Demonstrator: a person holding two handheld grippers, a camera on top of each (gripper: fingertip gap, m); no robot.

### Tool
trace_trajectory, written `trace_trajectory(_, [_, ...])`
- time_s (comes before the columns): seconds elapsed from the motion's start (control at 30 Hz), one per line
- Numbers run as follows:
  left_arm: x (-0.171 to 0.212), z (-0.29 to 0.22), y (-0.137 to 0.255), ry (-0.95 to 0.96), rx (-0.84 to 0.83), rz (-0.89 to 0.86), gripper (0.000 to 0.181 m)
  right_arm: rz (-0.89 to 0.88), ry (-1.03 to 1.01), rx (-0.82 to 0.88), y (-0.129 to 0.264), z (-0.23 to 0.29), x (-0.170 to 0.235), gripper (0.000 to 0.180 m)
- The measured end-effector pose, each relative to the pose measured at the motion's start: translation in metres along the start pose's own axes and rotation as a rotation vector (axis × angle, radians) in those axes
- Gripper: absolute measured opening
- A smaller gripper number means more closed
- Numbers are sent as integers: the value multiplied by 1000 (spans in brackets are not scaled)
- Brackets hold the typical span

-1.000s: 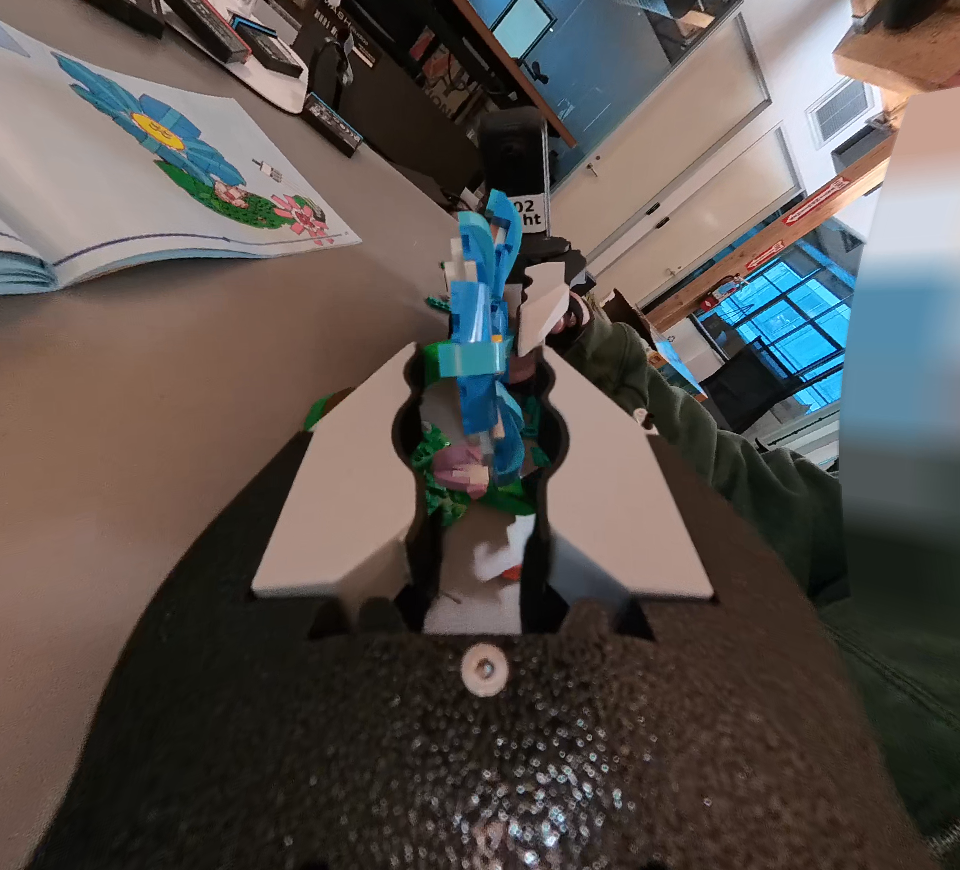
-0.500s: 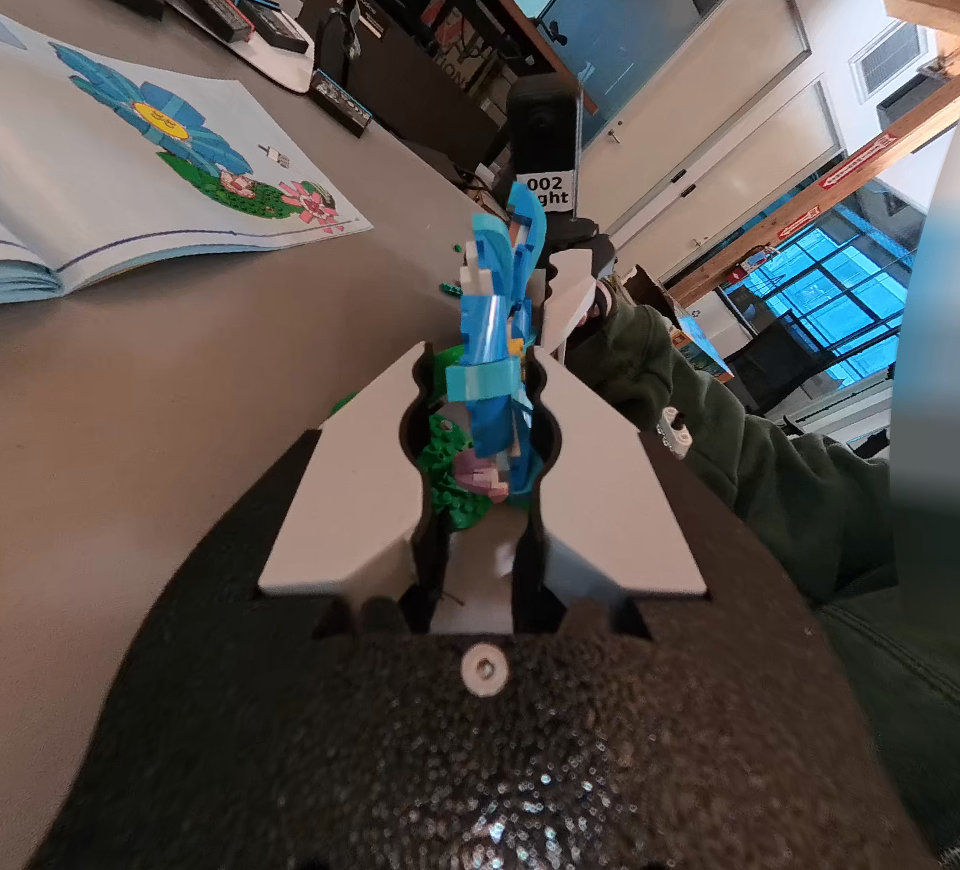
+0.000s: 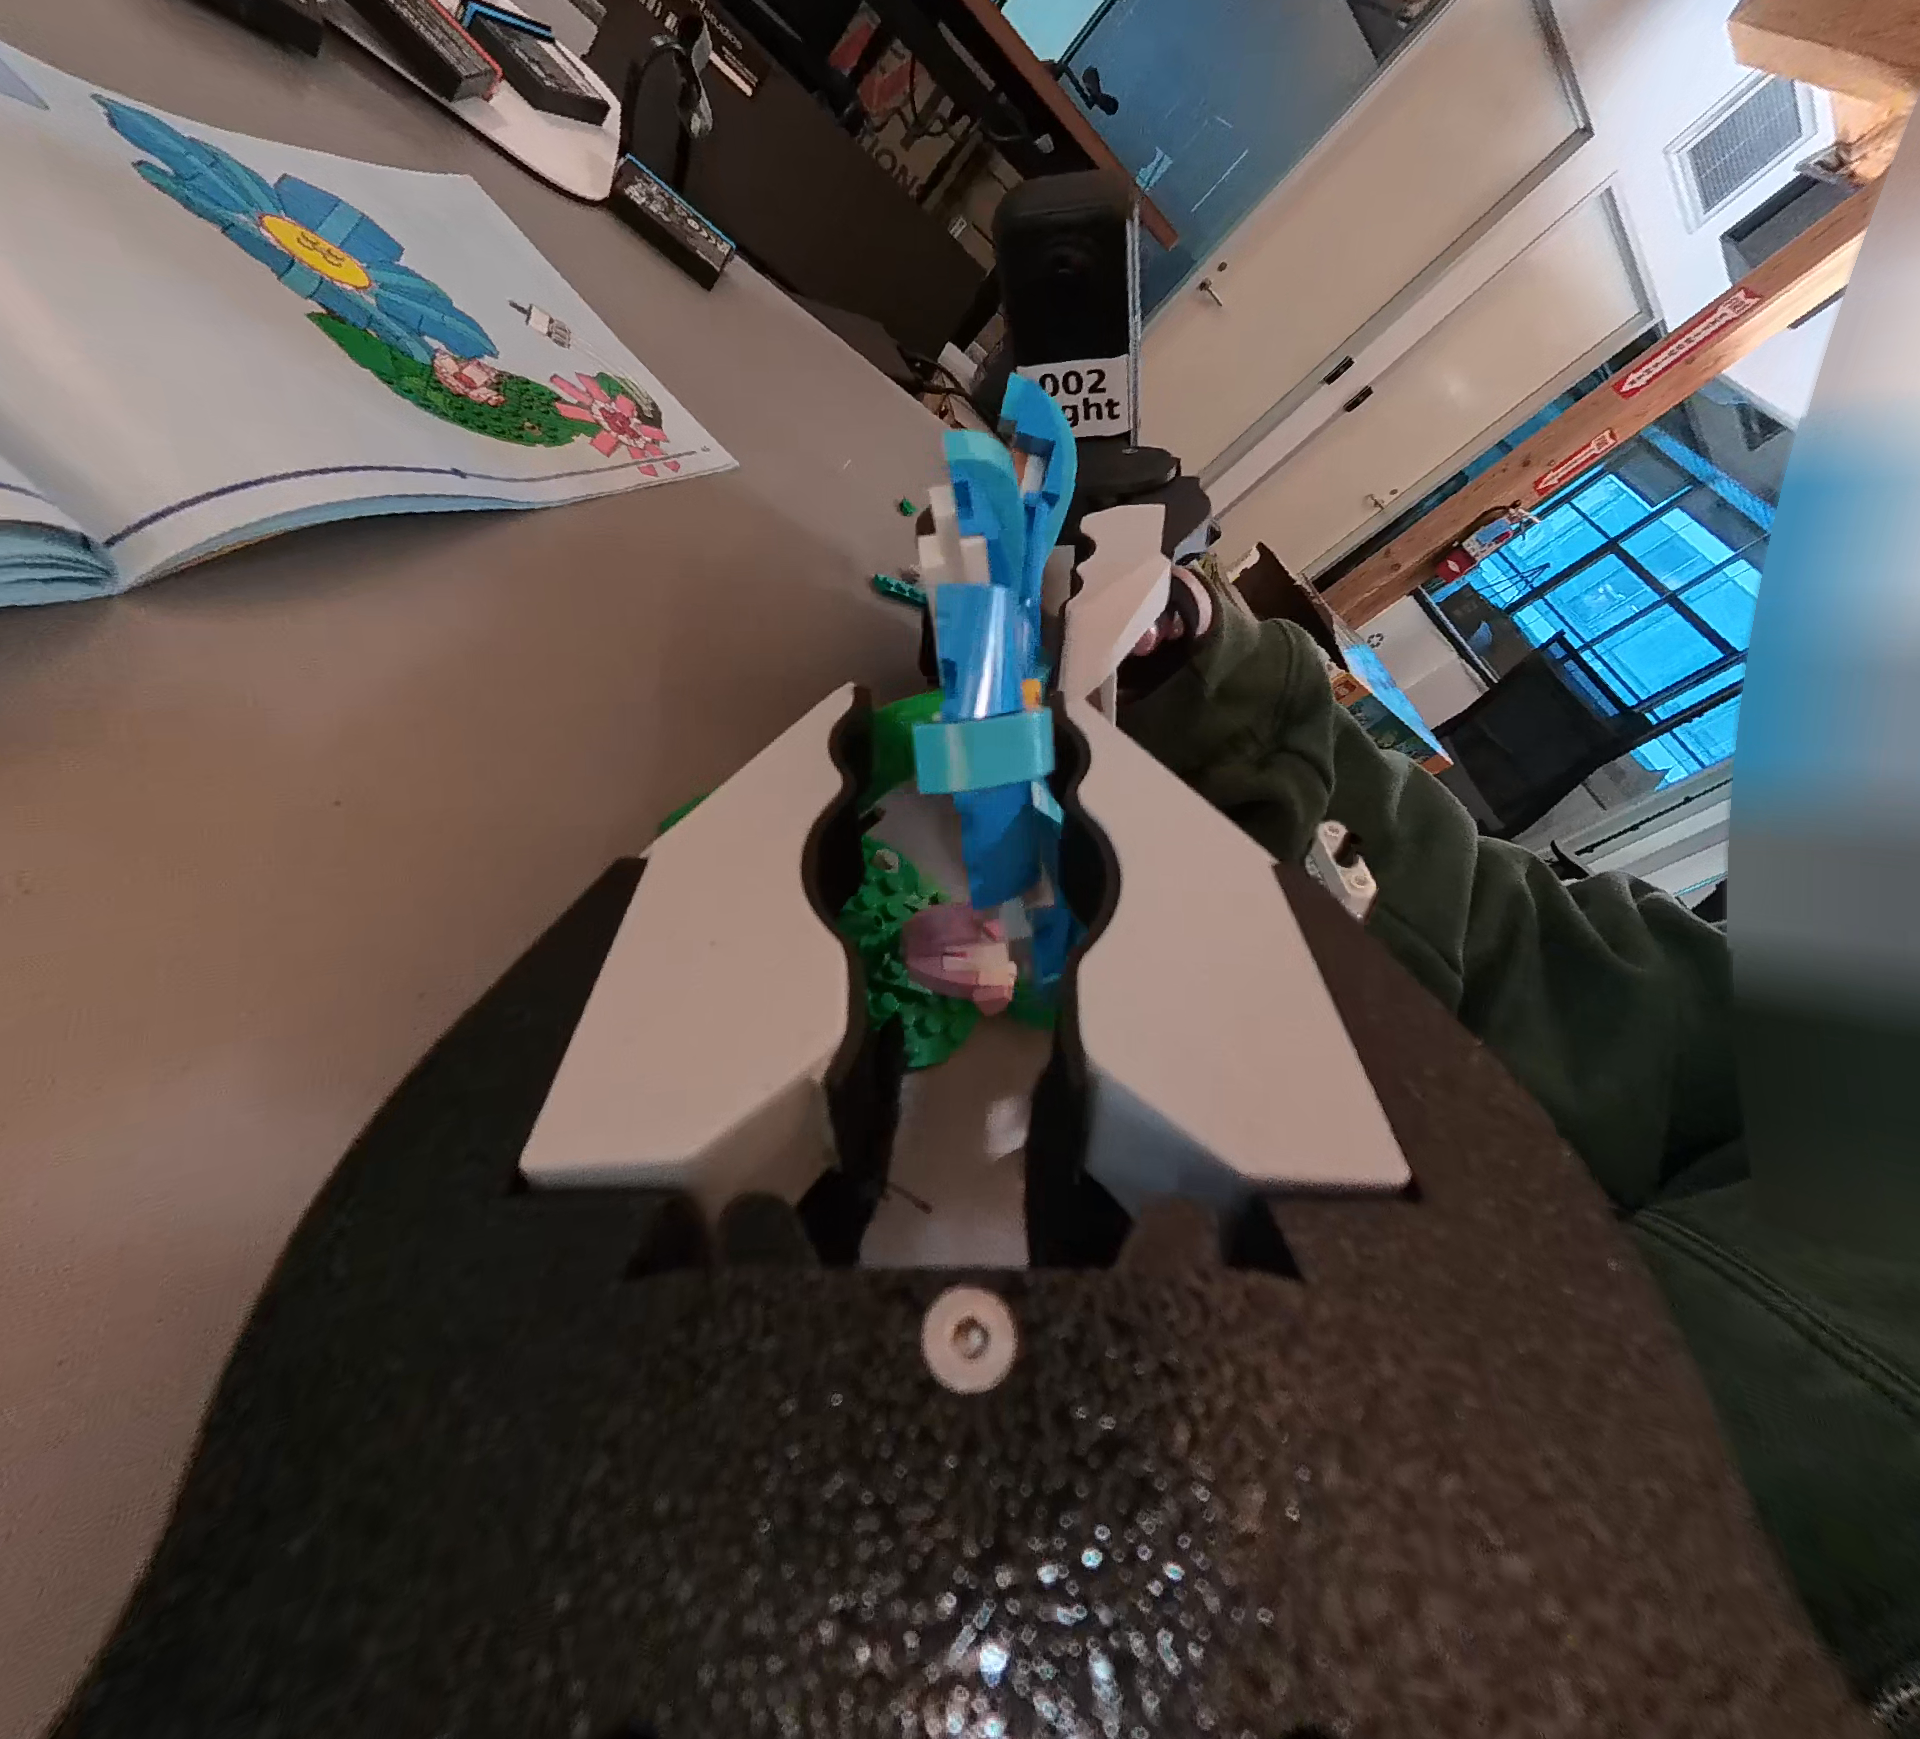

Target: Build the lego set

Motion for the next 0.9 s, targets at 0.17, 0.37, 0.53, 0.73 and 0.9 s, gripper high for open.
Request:
trace_trajectory(0.17, [4,-1,0,23,14,22,45,12,-19,0,0,0,2,15])
trace_trajectory(0.37, [5,1,-3,22,-2,27,44,0,-32,-10,-1,0,1,15])
trace_trajectory(0.53, [4,3,-3,34,-6,26,39,-6,-51,-23,-2,0,1,15])
trace_trajectory(0.73, [2,2,-1,12,-10,34,35,-22,-81,-28,-4,-1,0,15])
trace_trajectory(0.9, [2,2,-1,6,-3,27,33,-31,-92,-25,-5,-1,0,15])
Point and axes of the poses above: each gripper's, where its closed fingertips meet, y back along the fingers, x out of its underside, z = x × y across the jaws, the point moved 3 cm from there along y, back along the fingers, and after that the axes turned 9 degrees about y, right-handed, at the moved point
